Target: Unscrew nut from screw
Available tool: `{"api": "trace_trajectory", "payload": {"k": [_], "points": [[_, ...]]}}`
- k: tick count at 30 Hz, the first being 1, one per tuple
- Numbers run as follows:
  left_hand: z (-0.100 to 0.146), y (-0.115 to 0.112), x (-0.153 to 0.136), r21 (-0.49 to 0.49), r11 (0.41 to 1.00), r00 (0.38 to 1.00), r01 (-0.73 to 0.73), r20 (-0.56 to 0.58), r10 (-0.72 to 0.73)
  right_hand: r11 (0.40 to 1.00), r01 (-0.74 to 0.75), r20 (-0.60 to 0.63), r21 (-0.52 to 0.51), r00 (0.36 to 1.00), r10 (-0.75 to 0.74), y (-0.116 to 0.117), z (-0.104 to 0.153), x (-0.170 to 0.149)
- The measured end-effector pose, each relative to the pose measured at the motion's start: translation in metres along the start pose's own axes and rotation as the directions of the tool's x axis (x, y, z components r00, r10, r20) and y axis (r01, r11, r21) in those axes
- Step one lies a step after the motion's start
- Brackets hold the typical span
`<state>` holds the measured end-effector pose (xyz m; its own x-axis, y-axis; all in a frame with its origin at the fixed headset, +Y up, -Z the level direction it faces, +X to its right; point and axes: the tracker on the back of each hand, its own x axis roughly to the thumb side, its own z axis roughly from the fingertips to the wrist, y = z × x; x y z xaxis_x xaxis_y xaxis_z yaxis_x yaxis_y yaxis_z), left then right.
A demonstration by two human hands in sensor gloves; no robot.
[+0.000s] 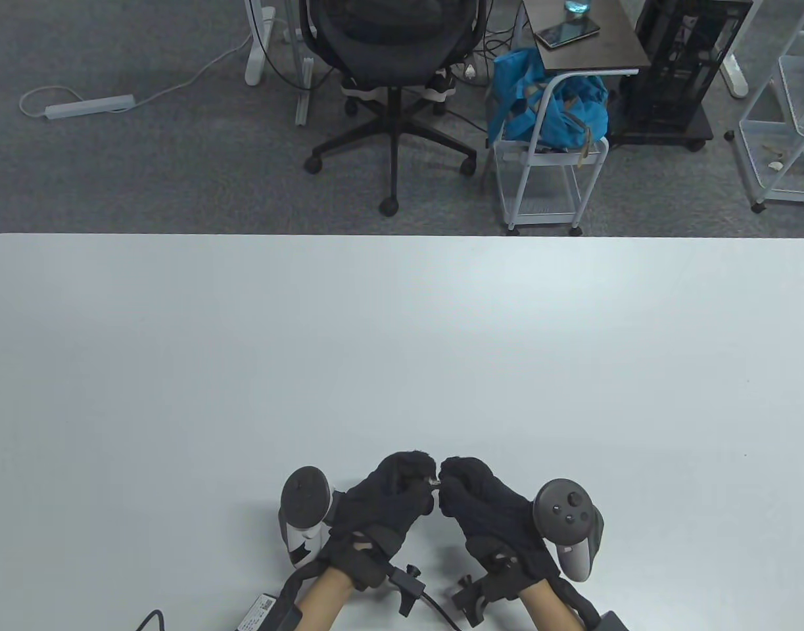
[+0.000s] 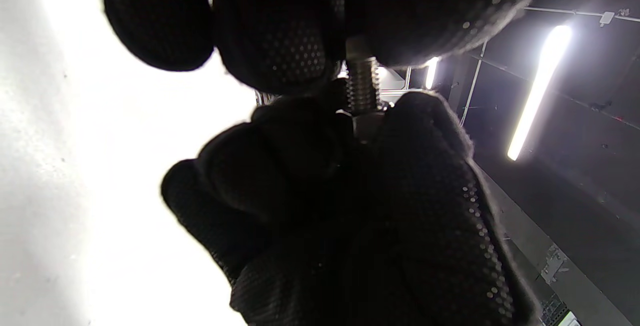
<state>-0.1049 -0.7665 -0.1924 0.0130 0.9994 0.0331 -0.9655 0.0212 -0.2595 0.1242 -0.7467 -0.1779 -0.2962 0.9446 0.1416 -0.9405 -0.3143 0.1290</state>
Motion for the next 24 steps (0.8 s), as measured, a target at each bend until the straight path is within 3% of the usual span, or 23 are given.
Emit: {"api": "trace_trajectory", "payload": {"k": [24], "points": [[0.0001,0.0013,-0.0002,0.009,1.0,1.0,-0.018,-0.003,0.018,1.0,-0.005,0.053,0.011,0.999,0.004,0.0004,0.0001,0.0043]]}}
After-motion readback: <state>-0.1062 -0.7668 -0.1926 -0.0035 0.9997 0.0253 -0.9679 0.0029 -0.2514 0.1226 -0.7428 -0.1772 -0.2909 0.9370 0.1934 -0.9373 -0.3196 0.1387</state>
